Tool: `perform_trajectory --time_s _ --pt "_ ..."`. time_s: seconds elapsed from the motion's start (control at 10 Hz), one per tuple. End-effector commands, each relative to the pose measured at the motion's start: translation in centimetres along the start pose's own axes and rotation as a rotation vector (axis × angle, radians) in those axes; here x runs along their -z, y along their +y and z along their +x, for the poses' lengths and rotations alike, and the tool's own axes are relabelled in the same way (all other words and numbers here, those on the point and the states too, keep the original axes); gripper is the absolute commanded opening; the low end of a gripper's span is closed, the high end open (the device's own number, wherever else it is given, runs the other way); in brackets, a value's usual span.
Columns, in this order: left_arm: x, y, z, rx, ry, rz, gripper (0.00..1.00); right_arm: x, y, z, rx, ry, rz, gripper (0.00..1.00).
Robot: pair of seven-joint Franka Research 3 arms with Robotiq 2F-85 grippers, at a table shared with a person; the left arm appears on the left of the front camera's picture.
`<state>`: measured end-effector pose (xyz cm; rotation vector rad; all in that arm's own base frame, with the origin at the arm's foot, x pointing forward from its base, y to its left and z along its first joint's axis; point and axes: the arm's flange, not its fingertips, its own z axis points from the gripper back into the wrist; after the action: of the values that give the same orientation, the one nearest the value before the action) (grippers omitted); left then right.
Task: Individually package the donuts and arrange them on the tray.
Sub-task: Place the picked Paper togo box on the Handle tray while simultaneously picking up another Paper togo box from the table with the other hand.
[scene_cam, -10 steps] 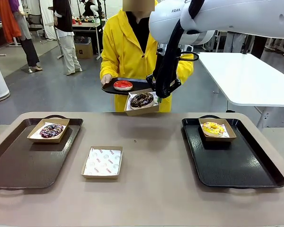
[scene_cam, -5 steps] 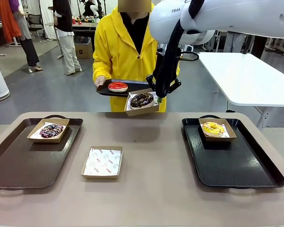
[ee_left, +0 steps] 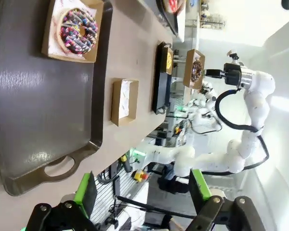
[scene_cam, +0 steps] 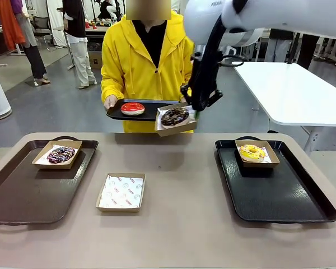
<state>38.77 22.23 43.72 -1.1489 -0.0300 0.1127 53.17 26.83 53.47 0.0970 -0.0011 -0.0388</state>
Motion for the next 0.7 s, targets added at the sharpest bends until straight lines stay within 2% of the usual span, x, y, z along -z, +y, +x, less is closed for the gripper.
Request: perform_trajectory --time_s 0.0,0.2,0.5,0.6 --pt "1.7 -5.8 -0.1 0.052 0.041 0.117 1.0 -3.0 -6.9 -4.2 -0.016 -0.023 0.033 0.01" --pt "3.9 -10.0 0.5 0.067 0.09 0.209 1.0 -3.6 -11.9 -6.1 0.012 -0.048 0.003 0.01" --pt "9.1 -15.4 0.3 0.101 0.126 0.356 1.0 -1.6 -17.3 -8.0 0.04 -0.001 -0.03 0.01" --pt "10.9 -16.7 -0.2 0.114 0.116 0.382 1.0 -0.2 -18.5 -9.0 0.002 0.005 -0.041 0.01"
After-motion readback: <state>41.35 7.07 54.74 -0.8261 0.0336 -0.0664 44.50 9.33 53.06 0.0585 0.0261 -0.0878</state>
